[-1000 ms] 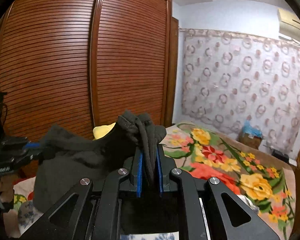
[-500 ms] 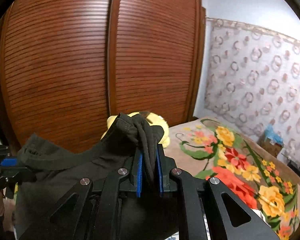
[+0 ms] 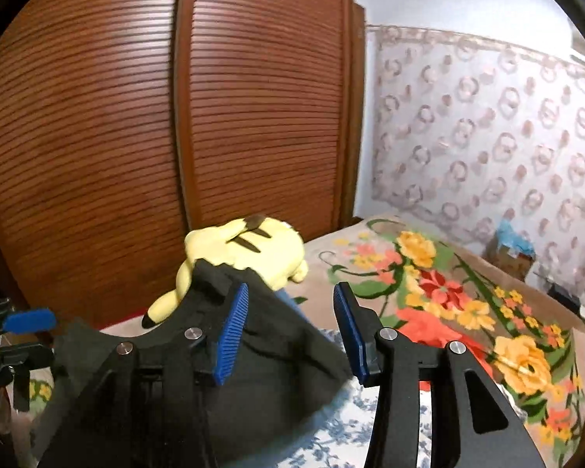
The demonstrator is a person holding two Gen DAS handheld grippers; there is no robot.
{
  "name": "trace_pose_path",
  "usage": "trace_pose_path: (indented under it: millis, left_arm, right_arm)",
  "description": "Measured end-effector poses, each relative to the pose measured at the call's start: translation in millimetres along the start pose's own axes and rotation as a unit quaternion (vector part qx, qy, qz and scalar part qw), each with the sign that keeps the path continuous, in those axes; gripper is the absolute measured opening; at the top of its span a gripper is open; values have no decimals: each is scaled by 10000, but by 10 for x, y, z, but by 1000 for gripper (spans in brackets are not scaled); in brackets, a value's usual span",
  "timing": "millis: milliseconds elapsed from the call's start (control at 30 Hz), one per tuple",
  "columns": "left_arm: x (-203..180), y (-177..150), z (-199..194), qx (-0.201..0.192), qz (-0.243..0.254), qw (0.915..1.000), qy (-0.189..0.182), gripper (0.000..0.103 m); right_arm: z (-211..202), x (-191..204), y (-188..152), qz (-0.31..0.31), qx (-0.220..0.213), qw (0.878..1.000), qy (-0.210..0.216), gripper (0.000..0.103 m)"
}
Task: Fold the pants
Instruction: 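Lift the black bundle with both grippers and carry it onto the jeans stack, then lower the bundle onto the folded jeans and open both grippers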
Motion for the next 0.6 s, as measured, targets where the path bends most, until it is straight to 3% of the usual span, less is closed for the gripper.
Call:
trace_pose_path:
  millis: [100, 267, 433, 600]
  left_arm:
    - [-63, 12, -5, -34, 113, 9999, -78, 51]
    - [-187, -90, 144, 303, 411, 9987, -55, 51]
    - [-142, -299, 275, 691, 399, 9968, 28, 51]
    - [-130, -409, 307, 823, 355, 9960, 43, 51]
  right_arm:
    - [-55, -78, -62, 42, 51, 10000, -30, 47]
    - [-58, -9, -187, 174, 247, 9995, -35, 47]
    - [173, 49, -150, 253, 520, 9980, -254, 47]
    - [365, 10, -250, 496, 713, 9959, -259, 47]
Point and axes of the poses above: each gripper's, at about its wrist camera, not at the fingertips, and z roughly the way its jaws point, x to its left, y to its top, the point moved 1 cm from there along z, roughly the way its jaws point, and after that the axes turned 6 degrees about -z, right-handed, at the moved point
